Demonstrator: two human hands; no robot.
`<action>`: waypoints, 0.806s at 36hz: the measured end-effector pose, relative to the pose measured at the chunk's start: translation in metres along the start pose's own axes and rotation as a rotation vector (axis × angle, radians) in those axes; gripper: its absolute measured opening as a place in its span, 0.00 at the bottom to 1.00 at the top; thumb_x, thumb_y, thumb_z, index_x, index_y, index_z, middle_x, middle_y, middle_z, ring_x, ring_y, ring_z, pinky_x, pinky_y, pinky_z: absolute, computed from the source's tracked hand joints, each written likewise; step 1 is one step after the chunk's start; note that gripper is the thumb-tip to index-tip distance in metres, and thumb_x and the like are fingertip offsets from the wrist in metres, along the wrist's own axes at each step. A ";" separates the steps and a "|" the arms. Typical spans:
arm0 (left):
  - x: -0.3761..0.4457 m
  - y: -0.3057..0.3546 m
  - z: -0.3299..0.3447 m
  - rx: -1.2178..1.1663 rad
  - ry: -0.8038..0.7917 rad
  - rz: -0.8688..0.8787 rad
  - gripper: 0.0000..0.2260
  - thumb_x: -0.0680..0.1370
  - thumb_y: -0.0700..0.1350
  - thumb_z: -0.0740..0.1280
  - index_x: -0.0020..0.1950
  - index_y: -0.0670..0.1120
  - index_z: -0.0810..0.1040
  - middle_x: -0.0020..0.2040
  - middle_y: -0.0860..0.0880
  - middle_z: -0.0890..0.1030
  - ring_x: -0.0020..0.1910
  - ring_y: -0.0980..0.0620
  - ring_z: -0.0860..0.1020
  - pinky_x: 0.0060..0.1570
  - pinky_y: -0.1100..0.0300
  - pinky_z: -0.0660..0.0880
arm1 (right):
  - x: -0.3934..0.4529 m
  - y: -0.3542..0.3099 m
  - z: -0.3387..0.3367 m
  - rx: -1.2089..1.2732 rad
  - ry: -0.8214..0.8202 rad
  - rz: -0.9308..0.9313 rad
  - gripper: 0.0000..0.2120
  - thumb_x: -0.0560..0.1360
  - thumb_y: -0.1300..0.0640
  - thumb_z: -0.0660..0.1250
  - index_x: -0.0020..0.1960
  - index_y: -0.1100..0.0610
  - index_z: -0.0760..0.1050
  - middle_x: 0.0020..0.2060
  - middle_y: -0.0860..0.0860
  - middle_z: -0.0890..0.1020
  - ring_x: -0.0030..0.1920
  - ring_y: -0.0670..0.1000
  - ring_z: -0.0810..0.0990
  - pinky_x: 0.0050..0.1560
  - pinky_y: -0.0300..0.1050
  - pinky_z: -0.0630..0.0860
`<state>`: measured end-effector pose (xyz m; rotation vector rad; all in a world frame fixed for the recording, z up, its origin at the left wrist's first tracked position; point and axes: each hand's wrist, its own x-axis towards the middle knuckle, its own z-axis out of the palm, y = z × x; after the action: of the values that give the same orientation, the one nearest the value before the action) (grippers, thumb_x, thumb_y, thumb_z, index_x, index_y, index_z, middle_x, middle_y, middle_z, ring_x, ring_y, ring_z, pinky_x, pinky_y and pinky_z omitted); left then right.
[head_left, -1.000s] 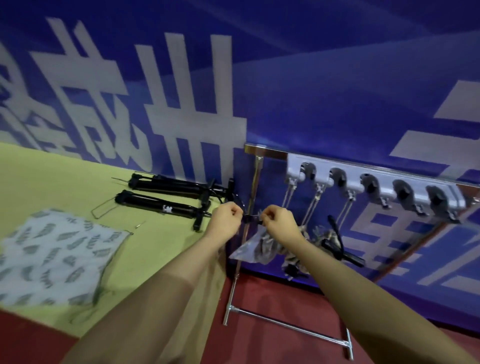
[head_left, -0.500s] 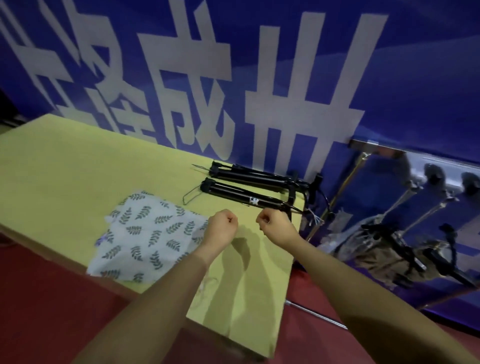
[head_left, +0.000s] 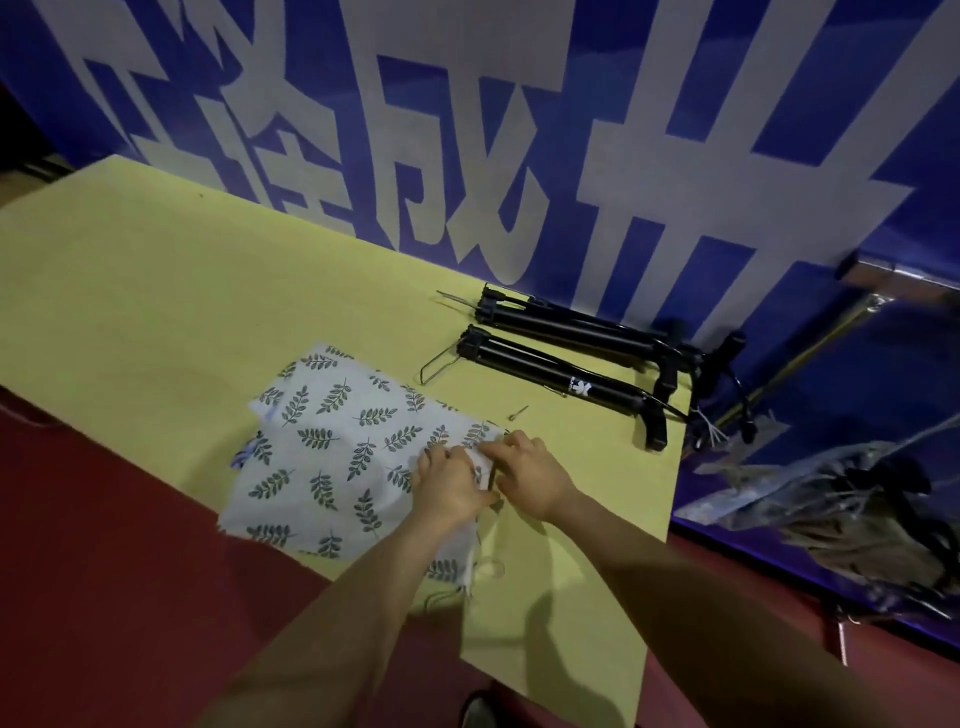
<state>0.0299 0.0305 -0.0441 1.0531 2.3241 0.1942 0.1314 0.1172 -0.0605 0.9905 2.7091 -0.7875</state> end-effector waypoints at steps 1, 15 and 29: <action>0.002 -0.001 0.002 0.019 0.012 0.007 0.28 0.71 0.56 0.70 0.66 0.45 0.68 0.66 0.42 0.66 0.68 0.42 0.62 0.68 0.51 0.60 | 0.004 0.001 0.003 -0.016 0.004 0.000 0.26 0.77 0.61 0.59 0.74 0.48 0.63 0.66 0.56 0.68 0.61 0.60 0.67 0.63 0.50 0.67; 0.007 -0.002 -0.029 -0.284 0.161 0.174 0.04 0.77 0.41 0.63 0.50 0.42 0.71 0.35 0.50 0.73 0.32 0.51 0.73 0.30 0.59 0.68 | 0.020 -0.005 -0.009 0.035 0.276 -0.085 0.13 0.81 0.51 0.56 0.60 0.54 0.74 0.61 0.51 0.71 0.57 0.55 0.70 0.53 0.46 0.63; -0.004 0.006 -0.070 -0.297 0.267 0.423 0.08 0.77 0.35 0.61 0.51 0.42 0.79 0.53 0.46 0.77 0.31 0.61 0.68 0.31 0.72 0.65 | 0.021 -0.009 -0.050 0.179 0.307 -0.008 0.06 0.80 0.55 0.58 0.55 0.52 0.71 0.54 0.50 0.74 0.55 0.53 0.72 0.54 0.47 0.61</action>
<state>-0.0031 0.0384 0.0178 1.4162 2.1720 0.8626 0.1111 0.1489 -0.0208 1.2315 2.9393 -0.9663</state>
